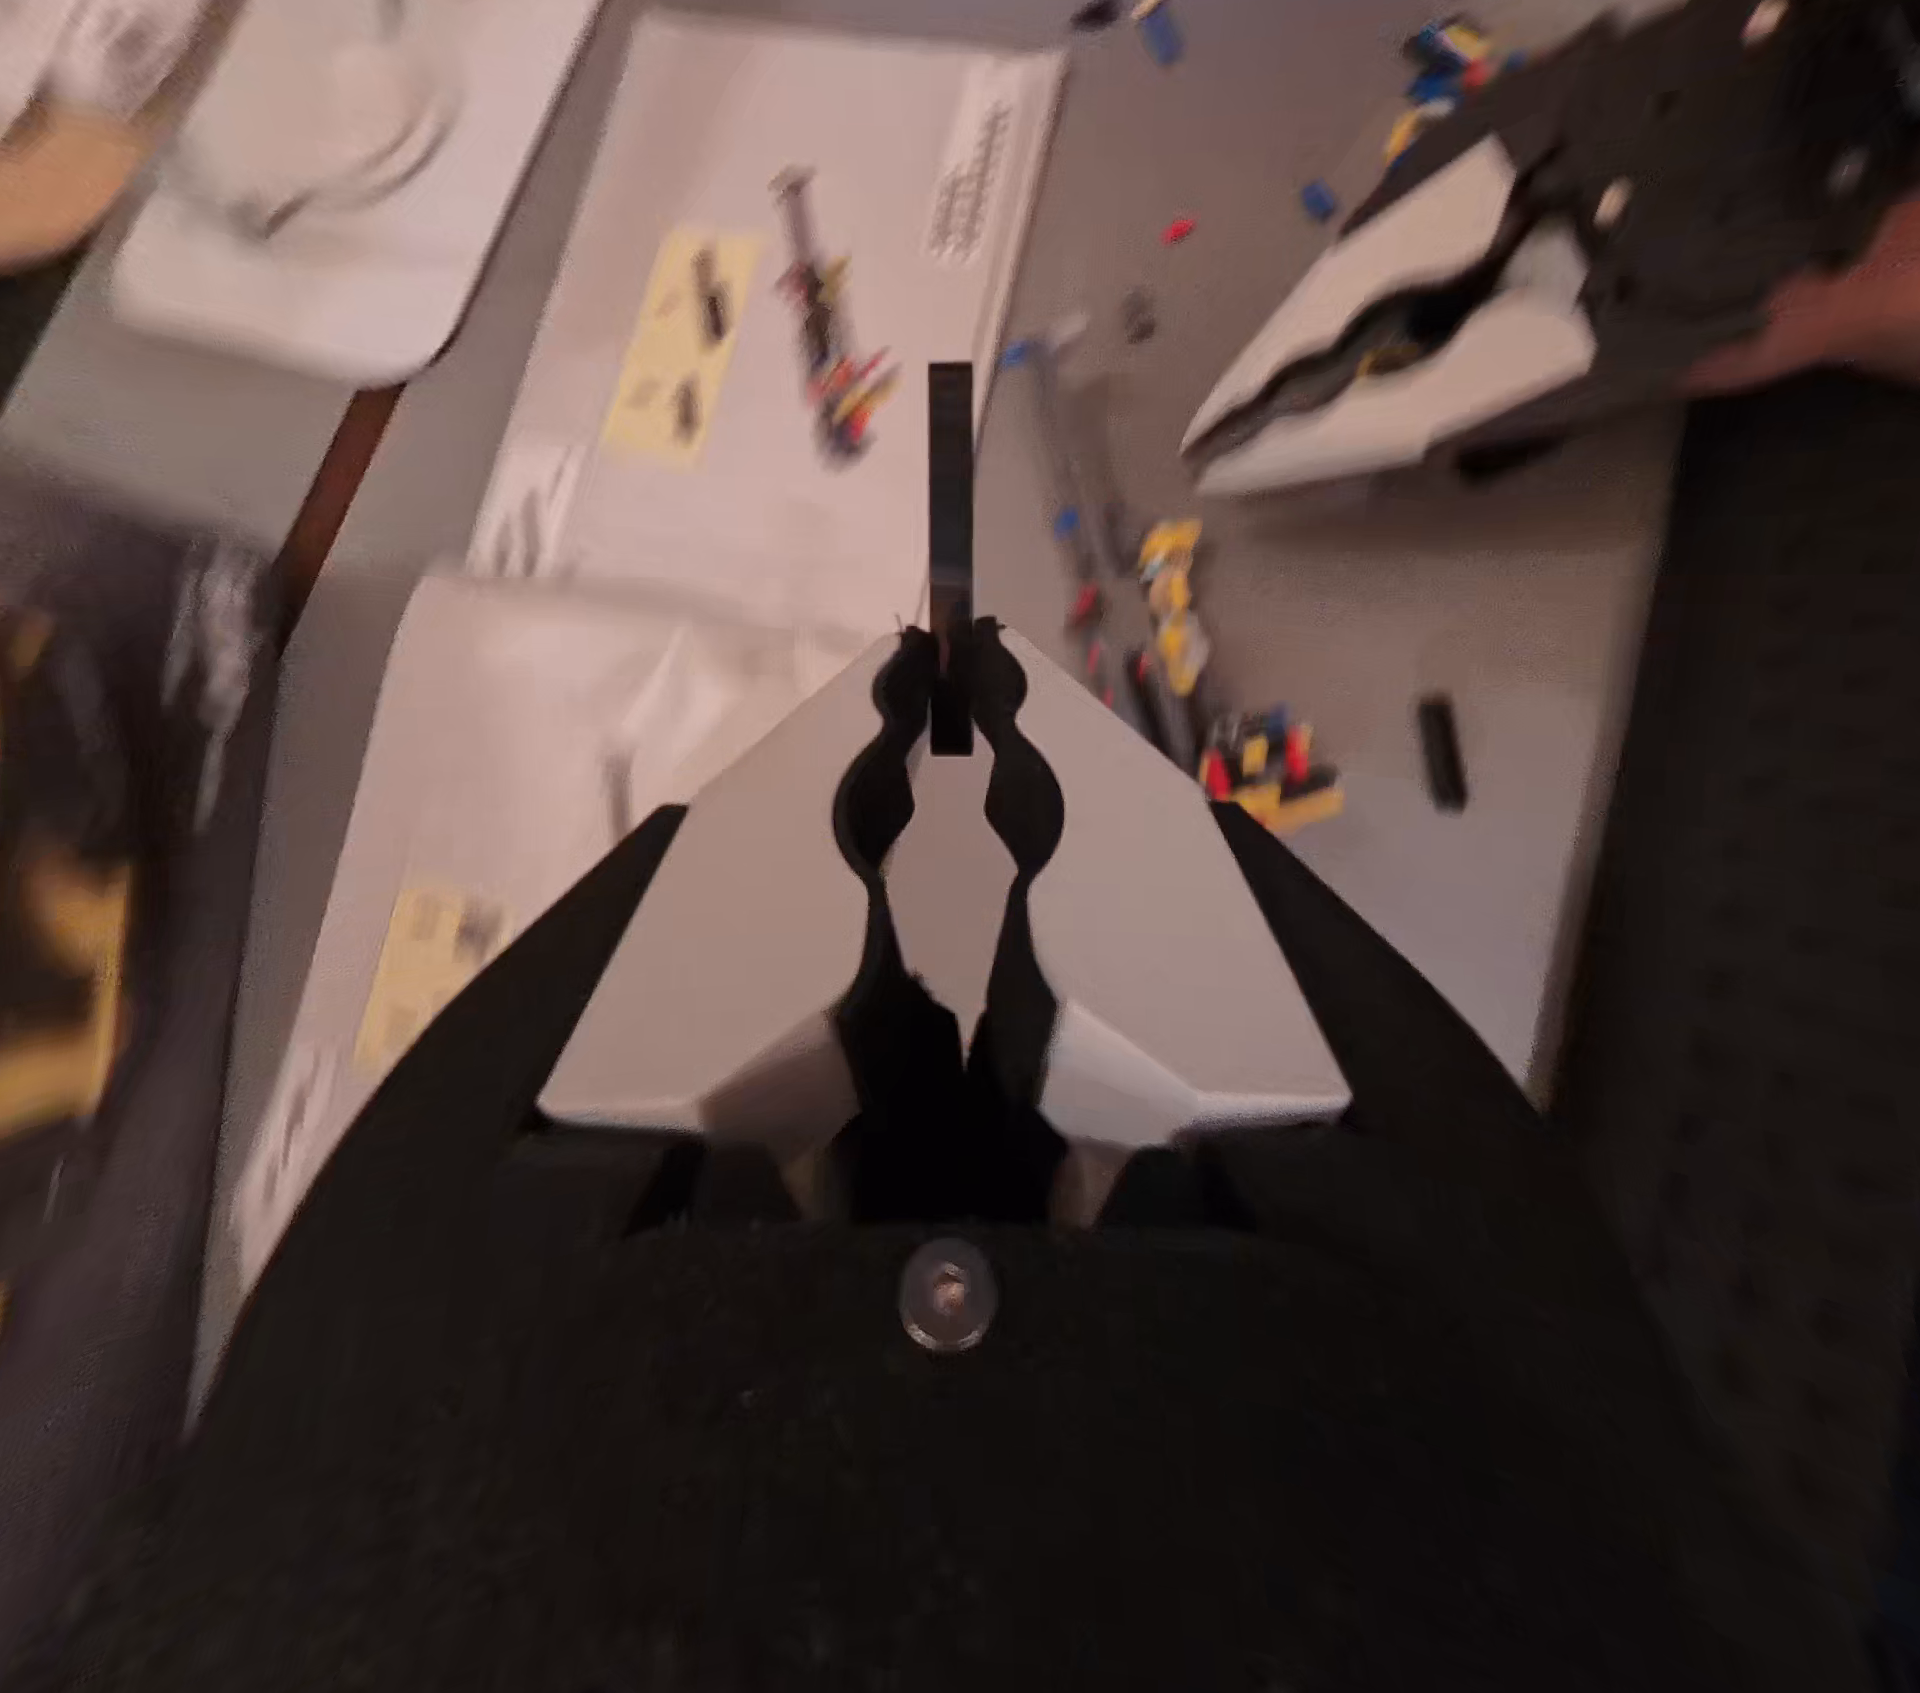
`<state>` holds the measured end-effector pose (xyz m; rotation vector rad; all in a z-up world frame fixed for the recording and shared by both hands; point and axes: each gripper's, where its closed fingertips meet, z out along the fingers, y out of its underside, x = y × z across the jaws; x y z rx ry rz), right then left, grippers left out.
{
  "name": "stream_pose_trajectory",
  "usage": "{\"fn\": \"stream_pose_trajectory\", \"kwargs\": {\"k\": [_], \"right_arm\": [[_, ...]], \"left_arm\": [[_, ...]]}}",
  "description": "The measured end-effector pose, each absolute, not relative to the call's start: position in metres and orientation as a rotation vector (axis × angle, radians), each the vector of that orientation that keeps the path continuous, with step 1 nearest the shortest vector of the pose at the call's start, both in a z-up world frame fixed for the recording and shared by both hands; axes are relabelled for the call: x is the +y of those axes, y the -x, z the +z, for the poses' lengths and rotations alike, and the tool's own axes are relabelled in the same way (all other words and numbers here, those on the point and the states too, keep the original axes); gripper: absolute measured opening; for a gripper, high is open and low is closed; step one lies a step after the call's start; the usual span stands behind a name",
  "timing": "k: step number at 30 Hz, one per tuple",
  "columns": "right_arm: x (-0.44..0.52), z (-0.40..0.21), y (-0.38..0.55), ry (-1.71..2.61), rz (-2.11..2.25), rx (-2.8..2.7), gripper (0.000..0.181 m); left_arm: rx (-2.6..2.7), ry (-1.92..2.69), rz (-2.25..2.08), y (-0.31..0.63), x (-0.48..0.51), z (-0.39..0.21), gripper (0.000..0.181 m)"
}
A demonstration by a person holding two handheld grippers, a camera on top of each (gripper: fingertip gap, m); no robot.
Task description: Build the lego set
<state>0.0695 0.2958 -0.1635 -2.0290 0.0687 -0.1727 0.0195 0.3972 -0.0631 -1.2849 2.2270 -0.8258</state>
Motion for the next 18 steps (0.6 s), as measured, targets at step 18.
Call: {"fn": "stream_pose_trajectory", "kwargs": {"k": [18], "right_arm": [[0.297, -0.154, -0.056, 1.99, -0.2, -0.006, 0.006]], "left_arm": [[2.886, 1.314, -0.409, -0.222, 0.289, -0.21, 0.006]]}}
